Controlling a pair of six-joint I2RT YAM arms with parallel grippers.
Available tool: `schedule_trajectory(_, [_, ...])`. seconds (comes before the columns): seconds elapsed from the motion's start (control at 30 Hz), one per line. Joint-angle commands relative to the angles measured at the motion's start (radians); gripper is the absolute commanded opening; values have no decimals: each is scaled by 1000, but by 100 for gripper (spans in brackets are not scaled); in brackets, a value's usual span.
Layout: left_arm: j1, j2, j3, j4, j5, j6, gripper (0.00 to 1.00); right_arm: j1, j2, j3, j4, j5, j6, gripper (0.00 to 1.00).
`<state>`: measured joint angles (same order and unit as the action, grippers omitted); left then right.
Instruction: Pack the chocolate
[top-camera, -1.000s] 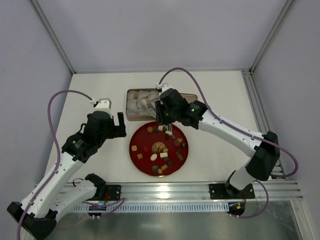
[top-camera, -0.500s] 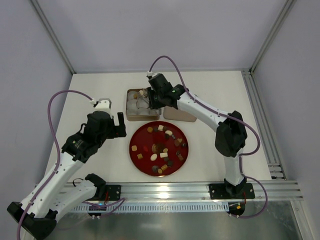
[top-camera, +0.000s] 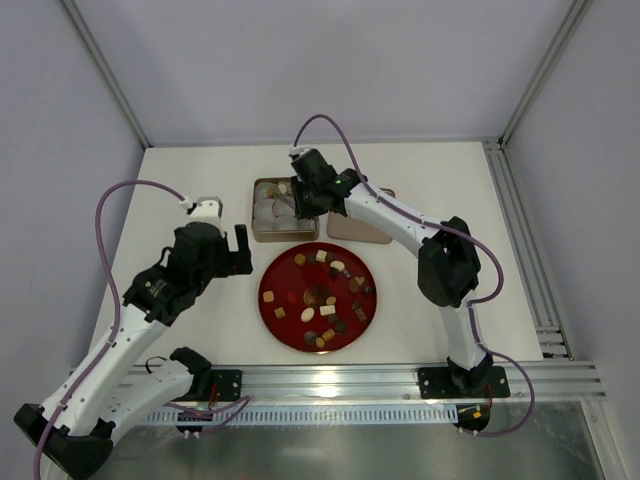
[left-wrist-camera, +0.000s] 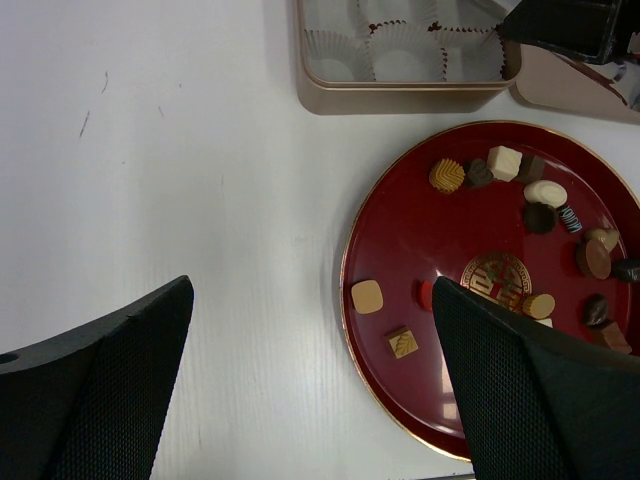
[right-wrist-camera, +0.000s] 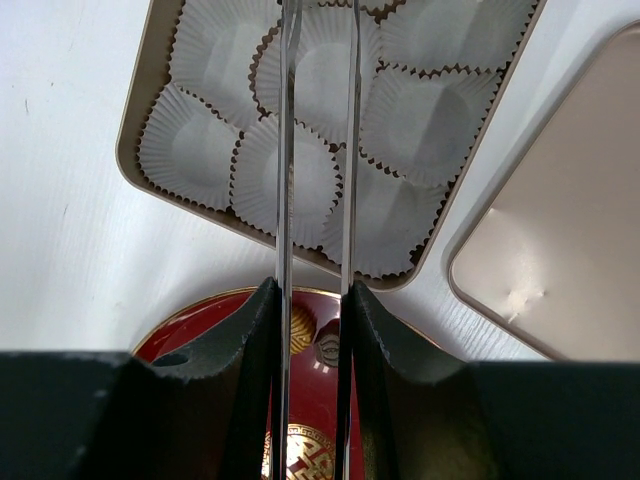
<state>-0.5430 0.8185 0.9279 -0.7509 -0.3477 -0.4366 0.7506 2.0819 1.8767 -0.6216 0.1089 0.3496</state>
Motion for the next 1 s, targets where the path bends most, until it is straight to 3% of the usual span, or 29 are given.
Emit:
schedule_trajectory(0.0, [0, -1, -3, 41, -2, 4, 100, -5, -16, 42, 28, 21, -3, 29])
schedule_trajectory(0.67, [0, -2, -4, 36, -5, 4, 100, -13, 24, 93, 8, 18, 5, 41])
schedule_trajectory(0.97, [0, -4, -3, 36, -5, 6, 100, -13, 15, 107, -3, 20, 3, 42])
